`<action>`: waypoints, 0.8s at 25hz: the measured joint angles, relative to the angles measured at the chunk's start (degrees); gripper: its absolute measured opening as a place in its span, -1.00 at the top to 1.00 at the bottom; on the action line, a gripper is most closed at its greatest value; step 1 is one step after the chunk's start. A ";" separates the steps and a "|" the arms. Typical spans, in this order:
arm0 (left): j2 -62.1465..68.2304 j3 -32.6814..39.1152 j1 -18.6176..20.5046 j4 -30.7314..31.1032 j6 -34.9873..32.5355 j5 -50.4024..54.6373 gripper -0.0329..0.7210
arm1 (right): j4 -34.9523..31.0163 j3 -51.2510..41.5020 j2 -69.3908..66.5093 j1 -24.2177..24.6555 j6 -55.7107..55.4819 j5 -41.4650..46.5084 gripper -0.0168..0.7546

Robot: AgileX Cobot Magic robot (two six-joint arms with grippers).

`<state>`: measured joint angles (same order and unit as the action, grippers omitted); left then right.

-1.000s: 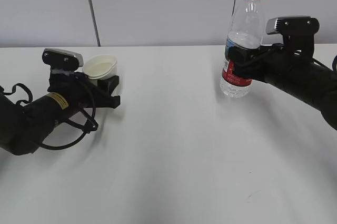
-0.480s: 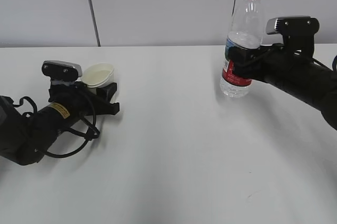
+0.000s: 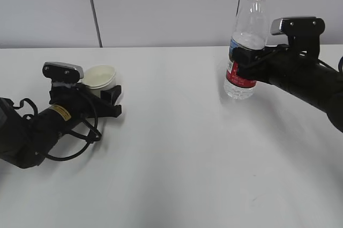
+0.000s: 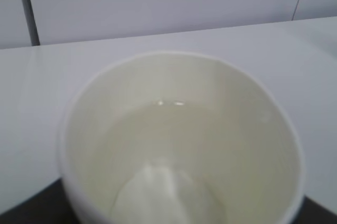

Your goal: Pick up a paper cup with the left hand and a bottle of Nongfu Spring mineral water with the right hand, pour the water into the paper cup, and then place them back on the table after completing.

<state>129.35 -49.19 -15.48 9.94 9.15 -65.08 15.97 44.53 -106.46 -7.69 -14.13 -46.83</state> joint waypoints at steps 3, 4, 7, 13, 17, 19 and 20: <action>0.00 0.00 0.00 -0.02 -0.02 0.00 -0.32 | 0.00 0.00 0.00 0.00 0.00 0.00 -0.01; 0.00 0.00 0.00 -0.02 -0.02 0.00 -0.34 | 0.00 0.00 0.00 0.00 0.00 0.00 -0.01; 0.00 0.00 0.00 -0.07 -0.02 -0.06 -0.37 | 0.00 0.00 0.00 0.00 0.00 0.00 -0.01; 0.00 0.60 0.00 -0.13 -0.07 -0.34 -0.47 | 0.00 0.00 0.00 0.00 0.00 0.00 -0.01; -0.18 2.40 0.00 -0.25 -0.07 -0.34 -0.48 | 0.00 0.00 0.00 0.00 0.00 0.00 -0.01; -0.36 3.40 0.00 -0.71 -0.07 -0.38 -0.48 | 0.00 0.00 0.00 0.00 0.00 0.00 -0.01; -0.48 3.84 0.00 -0.91 -0.07 -0.38 -0.48 | 0.00 0.00 0.00 0.00 0.00 0.00 -0.01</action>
<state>128.88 -45.35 -15.48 9.03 9.08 -65.46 15.97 44.53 -106.46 -7.69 -14.13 -46.83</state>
